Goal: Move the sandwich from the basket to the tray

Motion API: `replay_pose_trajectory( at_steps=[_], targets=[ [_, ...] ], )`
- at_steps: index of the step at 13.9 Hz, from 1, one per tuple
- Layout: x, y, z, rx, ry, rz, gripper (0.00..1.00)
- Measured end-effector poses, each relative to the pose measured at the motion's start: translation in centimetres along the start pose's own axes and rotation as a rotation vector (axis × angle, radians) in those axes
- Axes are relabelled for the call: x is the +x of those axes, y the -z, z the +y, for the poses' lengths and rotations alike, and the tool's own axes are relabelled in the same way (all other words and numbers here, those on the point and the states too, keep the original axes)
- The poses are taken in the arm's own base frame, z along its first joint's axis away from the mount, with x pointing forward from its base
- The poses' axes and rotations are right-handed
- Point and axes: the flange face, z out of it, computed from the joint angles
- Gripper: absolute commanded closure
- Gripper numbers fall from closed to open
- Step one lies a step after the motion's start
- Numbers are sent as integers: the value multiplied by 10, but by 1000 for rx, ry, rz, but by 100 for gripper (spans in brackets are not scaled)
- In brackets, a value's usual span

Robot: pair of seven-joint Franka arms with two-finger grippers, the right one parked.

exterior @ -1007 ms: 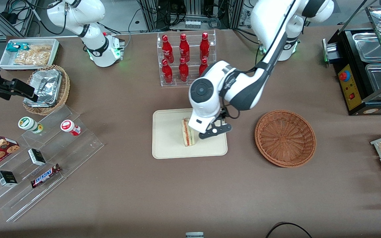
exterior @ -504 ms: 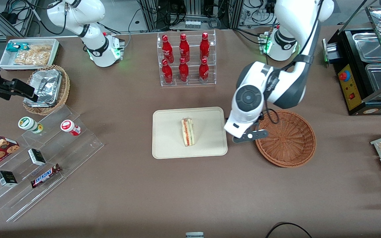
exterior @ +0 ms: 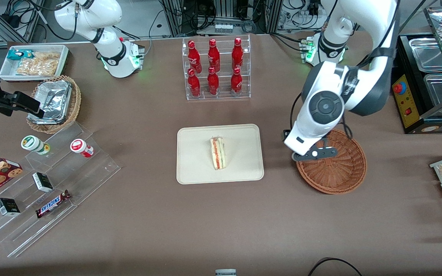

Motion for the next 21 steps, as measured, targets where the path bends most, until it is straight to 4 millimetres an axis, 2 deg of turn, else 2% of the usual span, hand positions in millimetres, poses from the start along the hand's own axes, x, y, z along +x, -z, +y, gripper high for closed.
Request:
replay_pose_trajectory(
  at_steps=[4,7,11,14,19,21],
  targets=[
    [-1,35,-85,-45,-64,-67,0],
    [-14,64,-130,-79,-105,-73,0],
    [-29,92,-168,-72,-149,-40,0],
    [-34,102,-192,-81,-163,-32,0],
    [-36,128,-247,-102,-149,15,0],
    [-41,138,-259,-100,-133,38,0]
  ],
)
